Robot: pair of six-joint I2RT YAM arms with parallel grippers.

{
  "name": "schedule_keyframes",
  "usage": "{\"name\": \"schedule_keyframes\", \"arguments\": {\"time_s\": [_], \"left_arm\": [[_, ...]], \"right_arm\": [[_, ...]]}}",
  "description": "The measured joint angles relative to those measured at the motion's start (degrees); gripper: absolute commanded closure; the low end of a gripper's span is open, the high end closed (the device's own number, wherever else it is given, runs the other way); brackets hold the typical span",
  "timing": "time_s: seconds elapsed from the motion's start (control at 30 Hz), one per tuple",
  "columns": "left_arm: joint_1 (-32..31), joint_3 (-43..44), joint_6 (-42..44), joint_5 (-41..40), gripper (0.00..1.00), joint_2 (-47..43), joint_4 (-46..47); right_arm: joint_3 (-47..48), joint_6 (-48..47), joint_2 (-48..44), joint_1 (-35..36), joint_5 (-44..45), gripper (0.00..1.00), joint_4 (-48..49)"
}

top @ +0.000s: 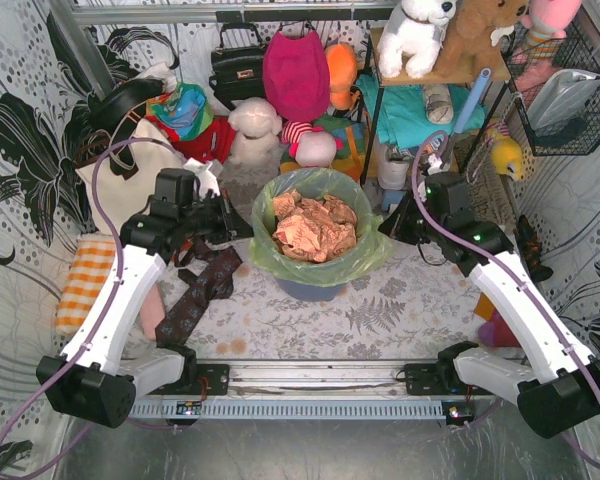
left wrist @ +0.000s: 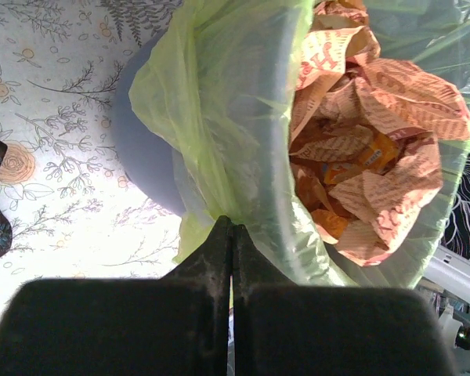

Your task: Tie the trash bag

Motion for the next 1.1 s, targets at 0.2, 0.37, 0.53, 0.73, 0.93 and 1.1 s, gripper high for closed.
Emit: {"name": "schedule_keyframes", "arguments": {"time_s": [0.2, 0.37, 0.53, 0.73, 0.93, 1.1], "left_arm": [[0.00, 4.70, 0.09, 0.00, 1.00, 0.31, -2.49], [0.02, 8.74, 0.17, 0.02, 1.00, 0.39, -3.63], [0.02, 10.99, 0.42, 0.00, 1.00, 0.39, -5.09], [0.02, 11.50, 0.66, -0.22, 1.00, 0.61, -6.32], [0.02, 12.94, 1.09, -1.07, 1.00, 1.20, -7.63], [0.02, 12.94, 1.40, -1.33, 1.00, 1.44, -8.72]], "right_arm": [[3.15, 0.63, -0.37, 0.00, -0.79, 1.00, -1.20], [7.39, 1.07, -0.42, 0.00, -1.57, 1.00, -1.55], [10.64, 1.11, -0.42, 0.00, -2.03, 1.00, -2.29], [12.48, 1.49, -0.42, 0.00, -3.52, 1.00, -2.32], [13.00, 1.44, 0.04, 0.00, -3.80, 0.84, -3.34], [12.74, 0.57, 0.87, 0.00, 0.59, 0.57, -8.94]]}}
